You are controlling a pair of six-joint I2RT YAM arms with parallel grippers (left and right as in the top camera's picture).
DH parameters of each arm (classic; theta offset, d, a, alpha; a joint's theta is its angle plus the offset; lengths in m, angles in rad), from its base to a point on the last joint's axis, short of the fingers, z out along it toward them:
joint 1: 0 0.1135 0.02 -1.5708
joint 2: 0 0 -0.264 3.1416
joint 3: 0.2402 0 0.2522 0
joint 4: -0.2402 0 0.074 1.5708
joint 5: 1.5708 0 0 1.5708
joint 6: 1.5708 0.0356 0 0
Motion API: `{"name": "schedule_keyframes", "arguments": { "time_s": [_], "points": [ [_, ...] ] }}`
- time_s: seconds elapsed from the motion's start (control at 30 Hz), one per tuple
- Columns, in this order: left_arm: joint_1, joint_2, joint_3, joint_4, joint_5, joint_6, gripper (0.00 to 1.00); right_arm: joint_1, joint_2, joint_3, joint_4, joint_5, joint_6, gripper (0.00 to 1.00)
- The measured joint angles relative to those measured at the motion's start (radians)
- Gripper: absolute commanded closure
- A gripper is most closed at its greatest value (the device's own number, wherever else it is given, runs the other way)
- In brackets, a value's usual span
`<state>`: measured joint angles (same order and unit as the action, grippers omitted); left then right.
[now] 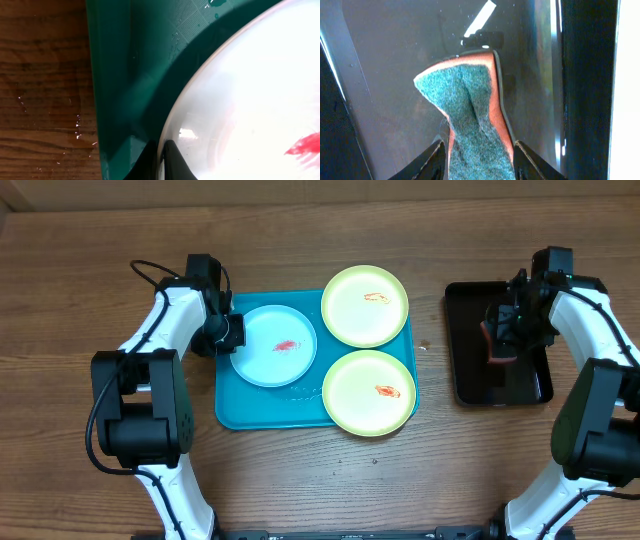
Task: Clean dirty plates on tray and stack at the side
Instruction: 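Lower the right gripper onto the sponge in the black tray and grasp it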
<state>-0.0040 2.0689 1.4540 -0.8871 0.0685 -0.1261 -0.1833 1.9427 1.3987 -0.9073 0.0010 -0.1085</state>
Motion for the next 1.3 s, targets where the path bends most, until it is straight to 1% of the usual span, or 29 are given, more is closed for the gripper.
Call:
{"name": "schedule_keyframes", "arguments": {
  "time_s": [0.97,1.13,1.3],
  "points": [
    [0.000,0.000,0.000,0.018,0.002,0.003,0.96,0.000,0.000,0.000,0.047,0.000,-0.009,0.52],
    [0.000,0.000,0.000,0.021,0.002,0.003,0.96,0.000,0.015,0.000,0.045,0.000,-0.016,0.54],
    [0.000,0.000,0.000,0.021,0.002,0.003,0.96,0.000,0.065,0.000,0.040,-0.017,-0.028,0.55]
  ]
}}
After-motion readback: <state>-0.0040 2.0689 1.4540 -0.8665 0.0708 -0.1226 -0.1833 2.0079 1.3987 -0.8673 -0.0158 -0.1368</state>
